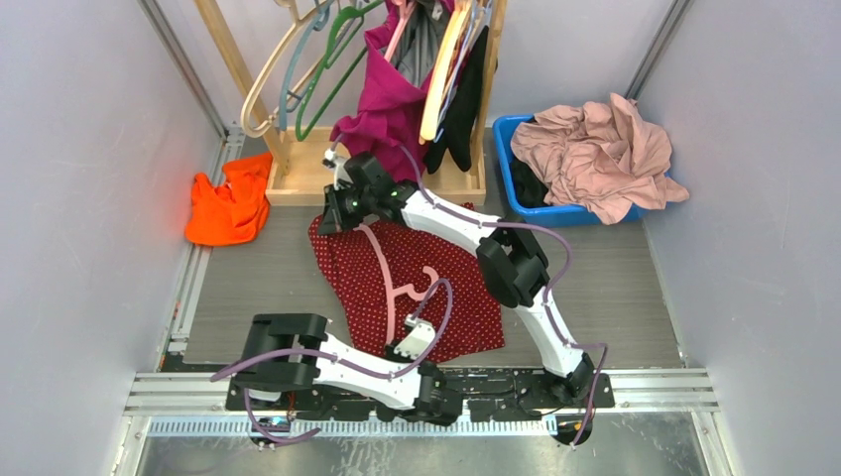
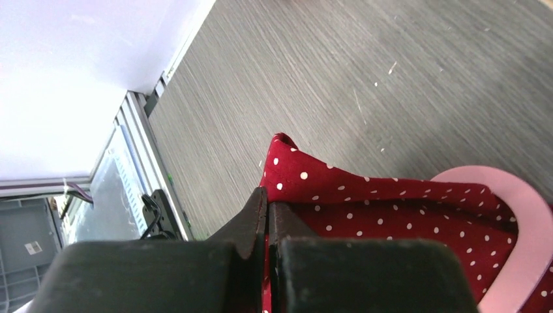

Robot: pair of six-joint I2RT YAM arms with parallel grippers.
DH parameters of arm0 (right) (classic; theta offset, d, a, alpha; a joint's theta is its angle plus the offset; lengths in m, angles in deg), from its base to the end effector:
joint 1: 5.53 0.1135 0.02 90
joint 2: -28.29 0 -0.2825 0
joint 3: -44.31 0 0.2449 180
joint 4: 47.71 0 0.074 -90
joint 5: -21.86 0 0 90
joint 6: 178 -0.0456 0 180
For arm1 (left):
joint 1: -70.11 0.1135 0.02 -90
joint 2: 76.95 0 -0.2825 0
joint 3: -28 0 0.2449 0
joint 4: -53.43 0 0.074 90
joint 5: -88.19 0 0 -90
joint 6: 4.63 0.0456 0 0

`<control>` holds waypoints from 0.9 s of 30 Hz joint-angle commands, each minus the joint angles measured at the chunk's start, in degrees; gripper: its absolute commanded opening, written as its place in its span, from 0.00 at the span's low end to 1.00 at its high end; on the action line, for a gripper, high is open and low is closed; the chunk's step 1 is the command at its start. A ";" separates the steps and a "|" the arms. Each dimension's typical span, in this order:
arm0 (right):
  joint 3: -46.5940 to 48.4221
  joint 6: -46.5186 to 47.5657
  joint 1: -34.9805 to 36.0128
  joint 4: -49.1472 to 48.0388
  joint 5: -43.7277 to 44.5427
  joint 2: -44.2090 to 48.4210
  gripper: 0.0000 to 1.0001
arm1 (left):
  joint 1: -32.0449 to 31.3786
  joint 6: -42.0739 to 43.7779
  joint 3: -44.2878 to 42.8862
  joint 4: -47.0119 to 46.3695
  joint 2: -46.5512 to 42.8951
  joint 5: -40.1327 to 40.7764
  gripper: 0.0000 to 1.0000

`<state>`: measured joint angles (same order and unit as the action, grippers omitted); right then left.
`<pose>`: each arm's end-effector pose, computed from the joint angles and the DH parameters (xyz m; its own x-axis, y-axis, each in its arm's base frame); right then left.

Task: Place the skirt on the hanger
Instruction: Hang the skirt on the hanger.

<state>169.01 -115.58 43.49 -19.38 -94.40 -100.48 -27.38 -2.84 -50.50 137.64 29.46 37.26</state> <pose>0.3377 0.4195 0.2548 -0.7383 -0.2168 -0.6386 -0.6545 0.4586 0.6010 -0.0074 -0.2764 0.1685 -0.7347 0.3650 -0.5718 0.1438 0.9075 0.3946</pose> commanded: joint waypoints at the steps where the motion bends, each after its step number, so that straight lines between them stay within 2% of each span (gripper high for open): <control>1: 4.34 -2.43 -1.64 -6.91 -1.61 0.15 0.01 | -0.55 -2.30 -1.70 -12.37 1.21 -0.86 0.00; 20: 7.15 -5.03 -4.17 -6.96 -4.65 0.17 0.01 | -0.28 2.37 -4.94 -18.59 5.71 -1.80 0.00; 27: 5.05 -5.92 -4.14 -7.25 -6.27 -0.03 0.01 | -0.09 4.03 -5.25 -21.42 4.15 -0.22 0.00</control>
<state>172.35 -119.90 39.75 -21.13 -98.71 -101.38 -27.32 3.90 -54.15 134.49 34.05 38.22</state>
